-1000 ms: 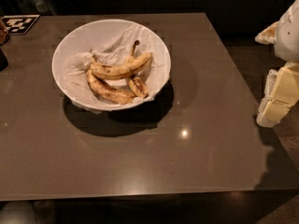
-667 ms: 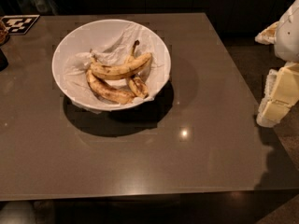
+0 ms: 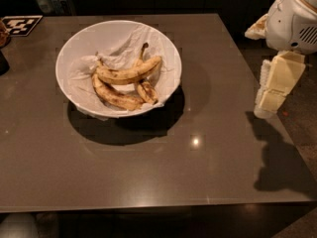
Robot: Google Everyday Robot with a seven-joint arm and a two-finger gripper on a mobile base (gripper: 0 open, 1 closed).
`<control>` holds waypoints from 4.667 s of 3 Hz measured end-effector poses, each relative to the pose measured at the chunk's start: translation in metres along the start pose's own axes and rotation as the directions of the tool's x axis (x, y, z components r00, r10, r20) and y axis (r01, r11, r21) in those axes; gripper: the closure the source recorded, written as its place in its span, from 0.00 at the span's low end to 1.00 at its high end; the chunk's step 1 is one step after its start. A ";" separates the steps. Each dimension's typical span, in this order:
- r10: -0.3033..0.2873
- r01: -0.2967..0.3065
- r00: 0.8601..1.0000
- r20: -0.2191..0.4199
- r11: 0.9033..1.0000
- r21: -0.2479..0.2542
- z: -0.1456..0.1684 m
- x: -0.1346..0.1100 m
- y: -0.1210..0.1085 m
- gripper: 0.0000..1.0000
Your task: Pick banana from white bowl
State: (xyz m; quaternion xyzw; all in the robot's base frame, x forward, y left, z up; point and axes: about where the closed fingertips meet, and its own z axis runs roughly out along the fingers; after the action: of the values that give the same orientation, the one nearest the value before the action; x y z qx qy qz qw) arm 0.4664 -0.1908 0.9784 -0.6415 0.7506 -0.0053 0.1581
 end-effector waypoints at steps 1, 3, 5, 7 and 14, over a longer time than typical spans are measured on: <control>-0.079 0.079 0.997 0.009 0.994 -0.072 0.020 -0.029 -0.019 0.00; -0.105 0.106 0.994 0.022 0.993 -0.043 0.028 -0.048 -0.031 0.00; -0.296 0.292 0.953 -0.063 0.955 -0.055 0.064 -0.152 -0.075 0.00; -0.417 0.416 0.906 -0.065 0.909 -0.025 0.100 -0.236 -0.100 0.00; -0.289 0.281 0.954 -0.080 0.955 -0.099 0.140 -0.224 -0.103 0.38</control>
Offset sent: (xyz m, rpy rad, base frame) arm 0.0241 0.0253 -0.0077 -0.0040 0.0476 0.0824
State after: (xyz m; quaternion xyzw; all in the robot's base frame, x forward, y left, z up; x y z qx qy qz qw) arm 0.6277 0.0345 0.9185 -0.7483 0.6564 -0.0256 0.0925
